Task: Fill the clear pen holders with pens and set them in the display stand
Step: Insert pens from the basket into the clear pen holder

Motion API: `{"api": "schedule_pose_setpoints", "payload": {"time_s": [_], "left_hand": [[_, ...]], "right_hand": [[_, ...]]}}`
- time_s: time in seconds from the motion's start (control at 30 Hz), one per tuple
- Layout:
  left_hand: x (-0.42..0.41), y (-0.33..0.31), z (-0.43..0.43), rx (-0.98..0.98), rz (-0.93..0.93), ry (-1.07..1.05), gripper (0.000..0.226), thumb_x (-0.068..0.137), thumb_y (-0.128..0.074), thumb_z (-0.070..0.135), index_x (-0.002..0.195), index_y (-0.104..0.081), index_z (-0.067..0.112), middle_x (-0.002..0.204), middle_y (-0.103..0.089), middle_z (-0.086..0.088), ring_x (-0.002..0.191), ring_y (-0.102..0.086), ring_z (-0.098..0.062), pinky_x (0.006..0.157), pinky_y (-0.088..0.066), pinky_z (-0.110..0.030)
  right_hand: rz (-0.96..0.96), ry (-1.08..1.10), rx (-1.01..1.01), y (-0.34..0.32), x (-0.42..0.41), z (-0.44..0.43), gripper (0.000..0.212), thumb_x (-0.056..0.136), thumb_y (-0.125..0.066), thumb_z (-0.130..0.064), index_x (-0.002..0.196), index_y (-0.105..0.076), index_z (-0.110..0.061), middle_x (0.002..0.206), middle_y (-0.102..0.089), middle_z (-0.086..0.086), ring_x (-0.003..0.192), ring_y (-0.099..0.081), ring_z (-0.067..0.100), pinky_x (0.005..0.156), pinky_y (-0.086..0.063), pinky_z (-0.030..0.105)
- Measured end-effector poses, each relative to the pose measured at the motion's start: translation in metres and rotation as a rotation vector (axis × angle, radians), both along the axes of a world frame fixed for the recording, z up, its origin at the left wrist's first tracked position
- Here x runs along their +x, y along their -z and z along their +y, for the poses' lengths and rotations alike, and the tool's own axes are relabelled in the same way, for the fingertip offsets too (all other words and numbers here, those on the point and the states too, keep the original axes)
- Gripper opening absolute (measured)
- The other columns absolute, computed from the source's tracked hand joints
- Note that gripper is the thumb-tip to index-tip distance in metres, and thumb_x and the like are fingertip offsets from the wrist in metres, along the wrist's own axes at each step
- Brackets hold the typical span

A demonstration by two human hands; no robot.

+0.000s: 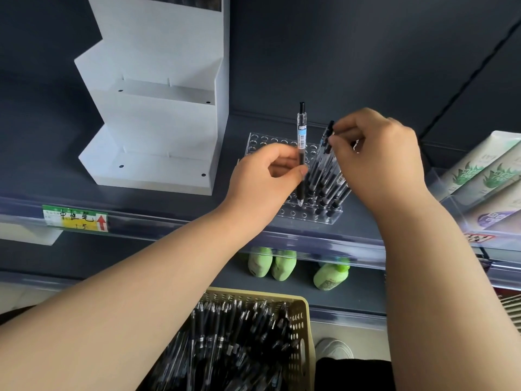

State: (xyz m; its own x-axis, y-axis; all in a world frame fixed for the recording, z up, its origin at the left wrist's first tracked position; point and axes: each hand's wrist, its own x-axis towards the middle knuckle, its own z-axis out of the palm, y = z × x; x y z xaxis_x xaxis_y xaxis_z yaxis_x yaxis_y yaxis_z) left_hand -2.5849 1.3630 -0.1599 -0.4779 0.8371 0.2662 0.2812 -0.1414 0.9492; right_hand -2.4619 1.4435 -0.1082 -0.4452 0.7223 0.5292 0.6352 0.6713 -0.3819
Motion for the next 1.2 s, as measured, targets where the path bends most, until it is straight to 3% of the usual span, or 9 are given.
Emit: {"api": "schedule_pose_setpoints", "payload": {"time_s": [0.13,0.3,0.5,0.67,0.8,1.1,1.2], "left_hand": [[0.002,0.000,0.004,-0.022,0.011,0.003,0.022,0.080,-0.072,0.019,0.084,-0.060,0.037,0.080,-0.066,0.019,0.078,-0.063,0.004,0.076,-0.052,-0.016],[0.009,0.000,0.011,-0.011,0.050,0.020,0.021,0.079,-0.073,0.016,0.085,-0.062,0.032,0.078,-0.065,0.020,0.074,-0.061,0.008,0.069,-0.046,-0.004],[0.016,0.011,0.019,-0.050,0.178,0.029,0.020,0.079,-0.073,0.011,0.098,-0.070,0.012,0.079,-0.064,0.011,0.068,-0.057,0.008,0.073,-0.046,-0.005],[0.016,0.021,0.019,-0.153,0.363,0.004,0.021,0.081,-0.071,0.019,0.100,-0.064,0.018,0.083,-0.062,0.013,0.078,-0.057,-0.002,0.071,-0.039,-0.006],[0.017,0.020,0.018,-0.193,0.402,0.029,0.015,0.083,-0.069,0.021,0.096,-0.063,0.017,0.081,-0.060,0.012,0.077,-0.054,-0.002,0.067,-0.034,0.001],[0.021,0.019,0.016,-0.206,0.482,0.052,0.015,0.086,-0.065,0.022,0.098,-0.062,0.013,0.093,-0.067,0.000,0.086,-0.060,-0.014,0.080,-0.046,-0.028],[0.023,0.021,0.015,-0.210,0.476,0.050,0.014,0.086,-0.065,0.022,0.097,-0.062,0.013,0.090,-0.066,0.001,0.085,-0.060,-0.014,0.079,-0.047,-0.027]], "right_hand": [[-0.023,0.031,0.059,-0.001,0.000,0.000,0.008,0.084,-0.061,-0.023,0.088,-0.066,-0.019,0.078,-0.069,-0.002,0.085,-0.055,0.028,0.081,-0.045,0.045],[-0.044,0.031,0.074,-0.003,0.001,-0.001,0.012,0.083,-0.061,-0.027,0.089,-0.067,-0.019,0.079,-0.069,-0.001,0.087,-0.056,0.027,0.082,-0.045,0.046],[-0.015,0.006,0.055,-0.004,0.005,-0.003,0.013,0.085,-0.055,-0.022,0.089,-0.067,-0.017,0.076,-0.066,-0.004,0.085,-0.057,0.029,0.082,-0.045,0.047],[0.016,0.006,0.054,-0.005,0.009,-0.001,0.013,0.087,-0.054,-0.019,0.090,-0.067,-0.017,0.076,-0.065,-0.002,0.086,-0.057,0.030,0.082,-0.045,0.047],[0.020,0.000,0.059,-0.005,0.008,-0.002,0.013,0.086,-0.054,-0.018,0.091,-0.067,-0.017,0.078,-0.066,-0.002,0.086,-0.057,0.030,0.082,-0.045,0.047],[0.024,-0.015,0.091,-0.003,0.011,-0.007,0.013,0.085,-0.055,-0.017,0.090,-0.067,-0.014,0.076,-0.065,-0.002,0.083,-0.056,0.030,0.079,-0.046,0.048],[0.029,-0.012,0.098,-0.002,0.014,-0.009,0.014,0.085,-0.055,-0.016,0.090,-0.067,-0.014,0.075,-0.062,-0.004,0.082,-0.056,0.030,0.078,-0.046,0.049]]}}
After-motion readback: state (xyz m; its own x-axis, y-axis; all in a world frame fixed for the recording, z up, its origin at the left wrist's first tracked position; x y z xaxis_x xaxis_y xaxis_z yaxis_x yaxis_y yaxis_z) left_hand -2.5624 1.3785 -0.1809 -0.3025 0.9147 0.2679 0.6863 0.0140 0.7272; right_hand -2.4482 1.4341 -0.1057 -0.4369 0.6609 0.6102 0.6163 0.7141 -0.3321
